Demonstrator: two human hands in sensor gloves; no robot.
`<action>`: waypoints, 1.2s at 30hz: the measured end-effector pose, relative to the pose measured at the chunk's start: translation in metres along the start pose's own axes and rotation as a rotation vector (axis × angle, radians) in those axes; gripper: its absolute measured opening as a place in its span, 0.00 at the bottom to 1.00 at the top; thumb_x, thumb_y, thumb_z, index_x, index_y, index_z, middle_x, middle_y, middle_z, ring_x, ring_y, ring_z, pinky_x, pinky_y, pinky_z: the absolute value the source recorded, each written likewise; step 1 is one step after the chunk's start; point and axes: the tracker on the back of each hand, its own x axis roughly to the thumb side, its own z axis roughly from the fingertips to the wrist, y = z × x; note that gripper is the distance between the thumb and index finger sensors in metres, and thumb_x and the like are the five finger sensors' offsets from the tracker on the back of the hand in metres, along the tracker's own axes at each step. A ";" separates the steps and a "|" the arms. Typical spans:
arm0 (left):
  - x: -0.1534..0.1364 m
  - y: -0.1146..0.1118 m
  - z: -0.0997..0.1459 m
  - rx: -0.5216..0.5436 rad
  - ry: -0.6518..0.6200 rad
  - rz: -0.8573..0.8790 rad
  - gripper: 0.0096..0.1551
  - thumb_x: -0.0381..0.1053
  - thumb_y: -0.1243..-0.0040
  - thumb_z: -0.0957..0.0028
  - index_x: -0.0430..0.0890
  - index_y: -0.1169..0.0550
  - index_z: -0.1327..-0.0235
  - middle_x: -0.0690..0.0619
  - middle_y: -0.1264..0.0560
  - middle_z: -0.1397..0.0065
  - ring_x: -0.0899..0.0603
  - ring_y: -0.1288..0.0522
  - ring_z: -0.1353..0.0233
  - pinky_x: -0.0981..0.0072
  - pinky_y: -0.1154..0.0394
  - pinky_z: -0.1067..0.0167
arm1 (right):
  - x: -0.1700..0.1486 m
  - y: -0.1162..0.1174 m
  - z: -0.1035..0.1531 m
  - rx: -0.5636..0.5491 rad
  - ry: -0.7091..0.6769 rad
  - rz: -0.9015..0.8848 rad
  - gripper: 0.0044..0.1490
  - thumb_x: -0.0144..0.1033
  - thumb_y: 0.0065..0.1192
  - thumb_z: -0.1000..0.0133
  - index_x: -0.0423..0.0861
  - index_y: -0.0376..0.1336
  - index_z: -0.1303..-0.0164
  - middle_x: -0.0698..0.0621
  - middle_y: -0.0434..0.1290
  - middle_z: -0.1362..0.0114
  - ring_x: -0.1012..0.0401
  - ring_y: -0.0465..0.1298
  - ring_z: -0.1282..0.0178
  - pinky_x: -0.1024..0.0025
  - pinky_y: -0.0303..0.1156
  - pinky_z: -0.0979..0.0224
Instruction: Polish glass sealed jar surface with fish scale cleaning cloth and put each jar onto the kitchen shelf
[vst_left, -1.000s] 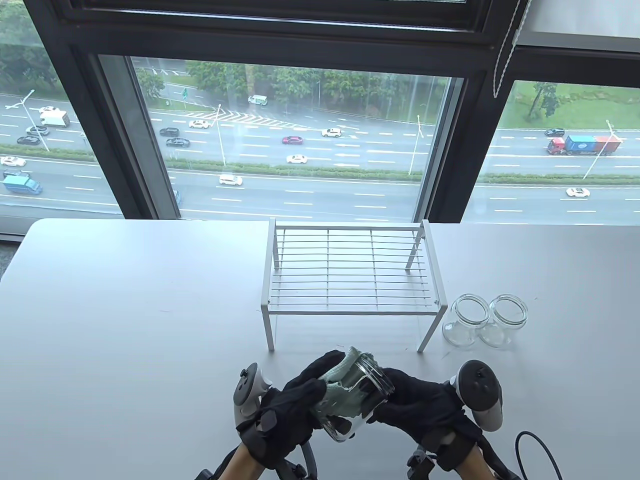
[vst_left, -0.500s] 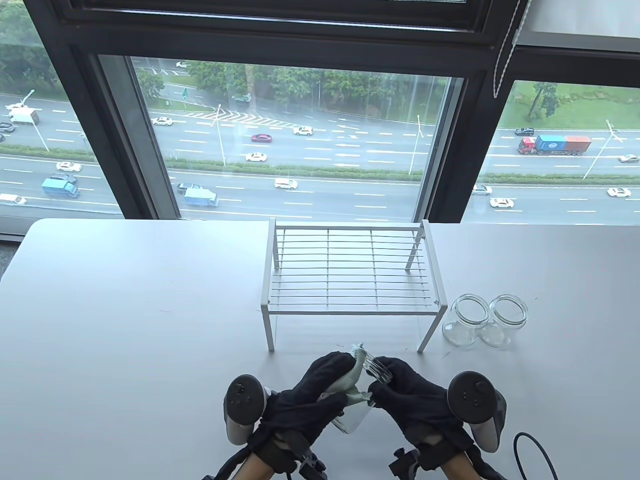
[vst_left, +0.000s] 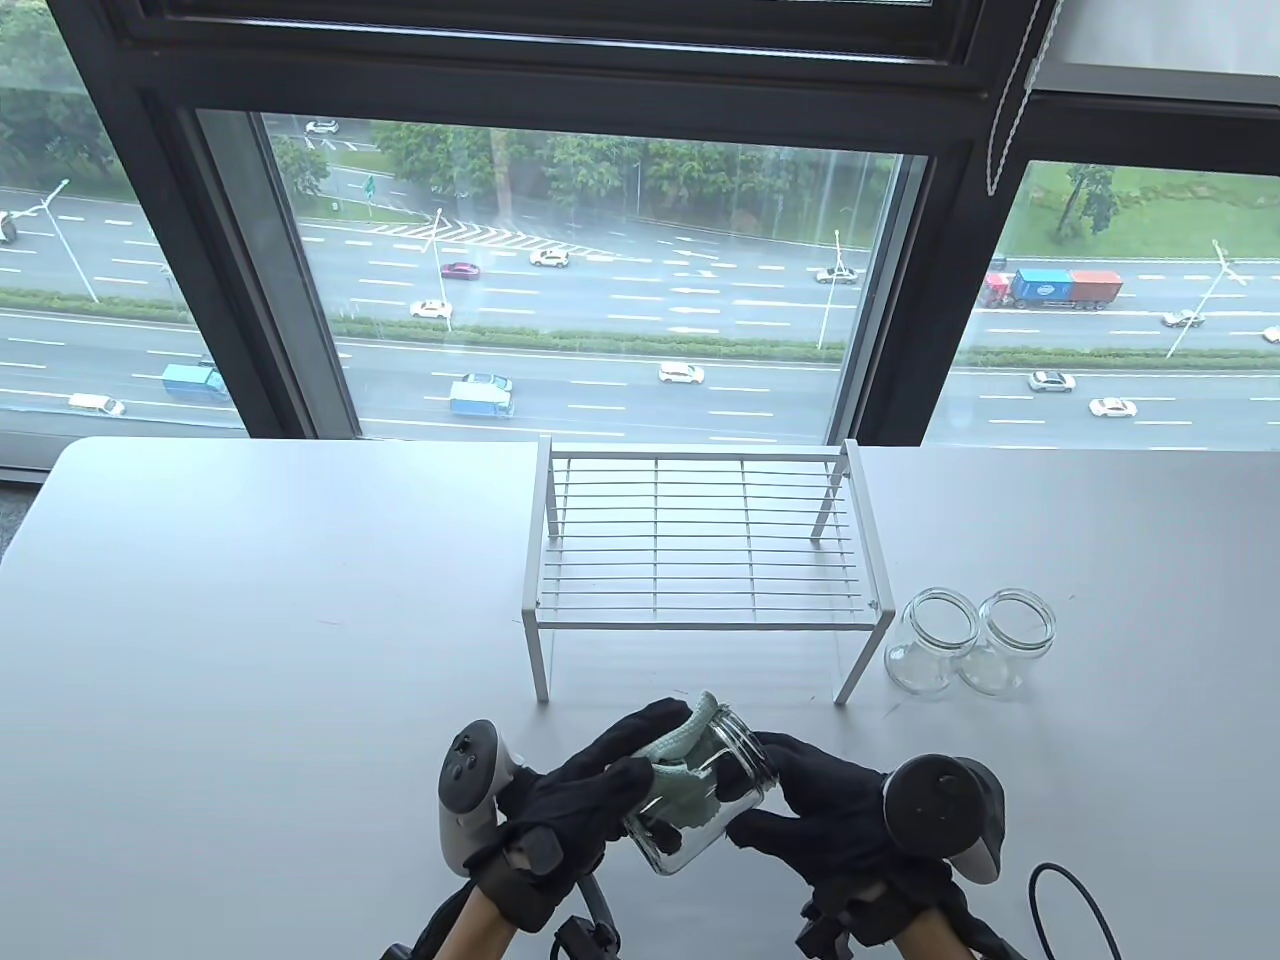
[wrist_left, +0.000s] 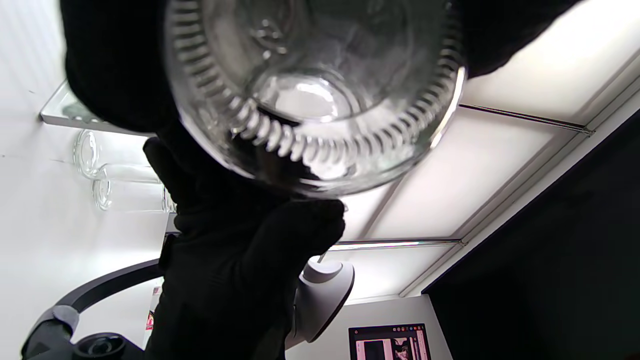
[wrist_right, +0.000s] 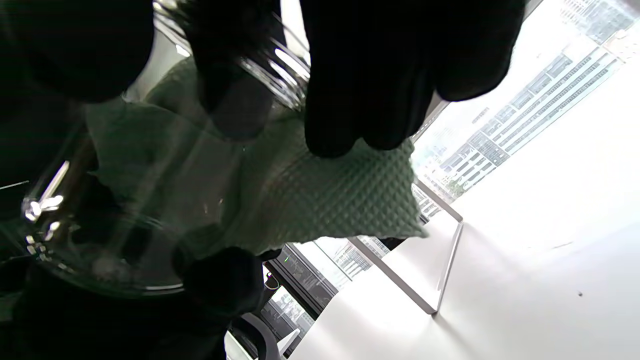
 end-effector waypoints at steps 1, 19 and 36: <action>0.003 -0.001 0.000 0.017 -0.021 -0.080 0.36 0.72 0.46 0.40 0.65 0.35 0.19 0.30 0.40 0.17 0.21 0.29 0.31 0.41 0.18 0.49 | -0.004 -0.001 0.000 -0.022 0.036 -0.027 0.33 0.68 0.64 0.58 0.61 0.74 0.47 0.43 0.81 0.35 0.46 0.79 0.37 0.45 0.71 0.32; 0.031 -0.032 0.005 0.085 -0.357 -0.725 0.54 0.72 0.38 0.47 0.63 0.56 0.19 0.33 0.60 0.15 0.21 0.45 0.21 0.35 0.30 0.34 | -0.028 0.013 0.013 -0.041 0.522 -0.573 0.34 0.69 0.60 0.53 0.56 0.77 0.51 0.44 0.85 0.46 0.48 0.83 0.47 0.47 0.75 0.39; 0.026 -0.011 0.009 0.320 -0.197 -0.541 0.56 0.67 0.26 0.52 0.57 0.47 0.20 0.28 0.42 0.23 0.21 0.29 0.34 0.46 0.16 0.47 | 0.025 -0.009 0.010 -0.220 0.006 0.328 0.55 0.69 0.65 0.54 0.53 0.55 0.19 0.41 0.71 0.24 0.42 0.72 0.28 0.41 0.67 0.29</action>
